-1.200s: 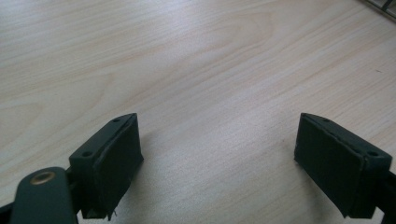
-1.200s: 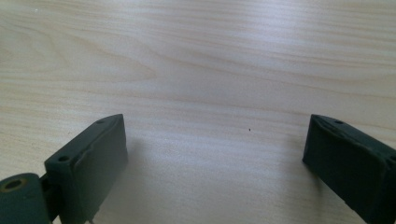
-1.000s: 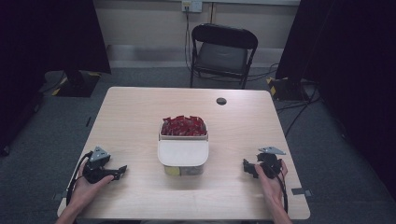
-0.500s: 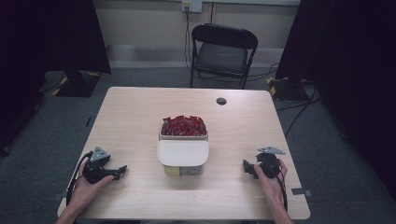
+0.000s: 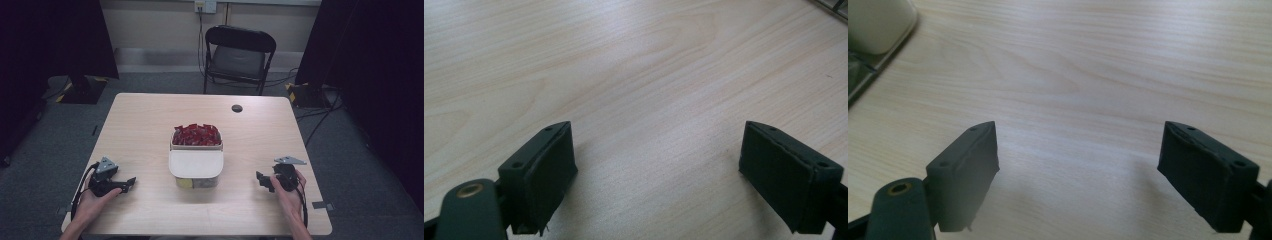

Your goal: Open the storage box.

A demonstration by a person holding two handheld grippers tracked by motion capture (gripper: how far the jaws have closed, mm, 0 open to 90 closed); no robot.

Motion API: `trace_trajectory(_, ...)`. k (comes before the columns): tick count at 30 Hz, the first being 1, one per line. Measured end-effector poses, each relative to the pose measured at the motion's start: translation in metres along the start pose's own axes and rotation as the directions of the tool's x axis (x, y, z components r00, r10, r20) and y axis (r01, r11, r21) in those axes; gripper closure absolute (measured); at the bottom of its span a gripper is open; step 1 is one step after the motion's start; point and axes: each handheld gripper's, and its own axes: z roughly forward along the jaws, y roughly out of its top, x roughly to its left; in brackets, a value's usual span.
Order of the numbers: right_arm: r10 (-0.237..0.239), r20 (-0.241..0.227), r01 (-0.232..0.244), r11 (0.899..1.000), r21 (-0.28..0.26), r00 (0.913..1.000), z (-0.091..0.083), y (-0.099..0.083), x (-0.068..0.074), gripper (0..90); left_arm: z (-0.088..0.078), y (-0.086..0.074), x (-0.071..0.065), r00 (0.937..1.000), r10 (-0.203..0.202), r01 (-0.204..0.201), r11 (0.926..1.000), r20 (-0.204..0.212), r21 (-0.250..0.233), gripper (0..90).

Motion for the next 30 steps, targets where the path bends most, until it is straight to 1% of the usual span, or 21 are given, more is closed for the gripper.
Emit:
trace_trajectory(2,-0.002,-0.007,0.002,1.0,-0.009,1.0,-0.002,0.002,0.002,15.1,0.0,0.0,0.0,1.0,0.0,0.0,1.0,0.0,0.0,14.2)
trace_trajectory(5,-0.017,-0.031,0.016,1.0,-0.026,0.9994,-0.005,0.005,0.006,14.9,0.0,0.0,0.0,1.0,0.0,0.0,1.0,0.0,0.0,14.2)
trace_trajectory(6,-0.024,-0.047,0.023,0.999,-0.026,0.9986,-0.006,0.006,0.007,14.9,0.0,0.0,0.0,1.0,0.004,-0.004,1.0,-0.002,0.001,14.1)
trace_trajectory(7,-0.039,-0.053,0.037,0.999,-0.034,0.9978,-0.008,0.007,0.009,14.9,0.0,0.0,0.0,1.0,0.004,-0.004,1.0,-0.002,0.001,14.2)
trace_trajectory(9,-0.052,-0.067,0.049,0.998,-0.044,0.9964,-0.01,0.009,0.013,14.8,0.0,0.0,0.0,1.0,0.004,-0.004,1.0,-0.001,0.001,14.2)
trace_trajectory(11,-0.058,-0.094,0.054,0.997,-0.052,0.9939,-0.012,0.01,0.017,14.8,0.0,0.0,0.0,1.0,0.004,-0.004,1.0,-0.002,0.001,14.2)
trace_trajectory(16,-0.06,-0.127,0.051,0.996,-0.077,0.99,-0.017,0.014,0.023,14.8,0.0,0.0,0.0,1.0,0.001,-0.001,1.0,0.0,0.0,14.2)
trace_trajectory(18,-0.068,-0.146,0.056,0.995,-0.087,0.987,-0.018,0.016,0.027,14.8,0.0,0.0,0.0,1.0,0.002,-0.002,1.0,0.0,0.001,14.2)
trace_trajectory(21,-0.075,-0.156,0.062,0.994,-0.085,0.9849,-0.019,0.017,0.031,14.8,0.0,0.0,0.0,1.0,0.004,-0.004,1.0,-0.002,0.001,14.1)
trace_trajectory(22,-0.08,-0.169,0.065,0.994,-0.091,0.9823,-0.021,0.019,0.036,14.9,0.0,0.0,0.0,1.0,0.0,0.0,1.0,0.0,0.0,14.2)
trace_trajectory(25,-0.091,-0.186,0.074,0.992,-0.098,0.9784,-0.023,0.021,0.042,14.9,0.0,0.0,0.0,1.0,0.001,-0.001,1.0,0.0,0.0,14.2)
trace_trajectory(30,-0.121,-0.223,0.096,0.988,-0.12,0.9672,-0.027,0.024,0.055,14.5,0.0,0.0,0.0,1.0,0.005,-0.005,1.0,-0.002,0.001,14.2)
